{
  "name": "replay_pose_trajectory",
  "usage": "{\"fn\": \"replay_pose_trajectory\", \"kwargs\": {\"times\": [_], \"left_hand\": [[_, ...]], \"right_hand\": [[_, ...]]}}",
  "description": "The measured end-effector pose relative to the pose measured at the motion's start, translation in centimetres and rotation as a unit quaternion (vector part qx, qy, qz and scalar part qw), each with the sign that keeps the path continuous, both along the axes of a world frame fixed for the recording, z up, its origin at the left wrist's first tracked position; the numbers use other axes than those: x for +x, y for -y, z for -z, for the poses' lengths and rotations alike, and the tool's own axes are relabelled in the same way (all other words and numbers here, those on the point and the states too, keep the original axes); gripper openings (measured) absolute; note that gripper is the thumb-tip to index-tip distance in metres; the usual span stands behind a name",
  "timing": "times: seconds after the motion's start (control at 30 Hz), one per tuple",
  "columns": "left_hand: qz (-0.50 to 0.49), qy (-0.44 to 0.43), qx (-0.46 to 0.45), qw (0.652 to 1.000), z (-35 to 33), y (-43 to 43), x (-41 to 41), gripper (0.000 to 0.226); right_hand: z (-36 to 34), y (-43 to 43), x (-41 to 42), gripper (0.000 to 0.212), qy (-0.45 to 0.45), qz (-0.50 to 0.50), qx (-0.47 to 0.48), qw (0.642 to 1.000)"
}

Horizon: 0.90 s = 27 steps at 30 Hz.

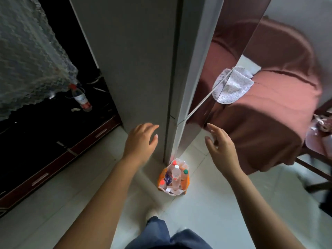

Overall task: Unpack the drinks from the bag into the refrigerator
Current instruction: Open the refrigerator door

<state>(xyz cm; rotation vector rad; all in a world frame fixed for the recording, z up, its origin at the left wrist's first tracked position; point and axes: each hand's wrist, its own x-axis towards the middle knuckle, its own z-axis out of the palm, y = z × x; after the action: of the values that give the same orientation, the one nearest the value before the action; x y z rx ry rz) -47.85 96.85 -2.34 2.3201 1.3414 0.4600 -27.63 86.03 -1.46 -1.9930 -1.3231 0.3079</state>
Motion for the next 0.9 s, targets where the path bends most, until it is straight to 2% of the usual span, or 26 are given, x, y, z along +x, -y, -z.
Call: {"fn": "replay_pose_trajectory", "kwargs": {"times": [0.17, 0.4, 0.57, 0.7, 0.9], "left_hand": [[0.031, 0.011, 0.042, 0.999, -1.7, -1.9, 0.3, 0.044], [0.032, 0.073, 0.124, 0.989, -7.1, -5.5, 1.0, 0.036], [0.036, 0.111, 0.180, 0.977, -12.2, -7.5, 1.8, 0.040], [0.048, 0.123, 0.193, 0.972, -15.2, -9.2, 2.9, 0.047], [0.056, 0.048, 0.156, 0.985, -16.5, -11.0, 5.4, 0.081]], "right_hand": [[-2.4, -1.0, 0.3, 0.040, 0.019, 0.013, 0.045, 0.999], [-8.1, -4.2, 0.0, 0.041, 0.041, -0.002, 0.119, 0.992], [-12.6, -7.2, 0.0, 0.061, 0.067, -0.031, 0.184, 0.980], [-15.9, -9.7, 0.3, 0.056, 0.085, -0.040, 0.227, 0.969], [-18.0, -13.6, 0.9, 0.097, 0.112, -0.046, 0.133, 0.984]]}}
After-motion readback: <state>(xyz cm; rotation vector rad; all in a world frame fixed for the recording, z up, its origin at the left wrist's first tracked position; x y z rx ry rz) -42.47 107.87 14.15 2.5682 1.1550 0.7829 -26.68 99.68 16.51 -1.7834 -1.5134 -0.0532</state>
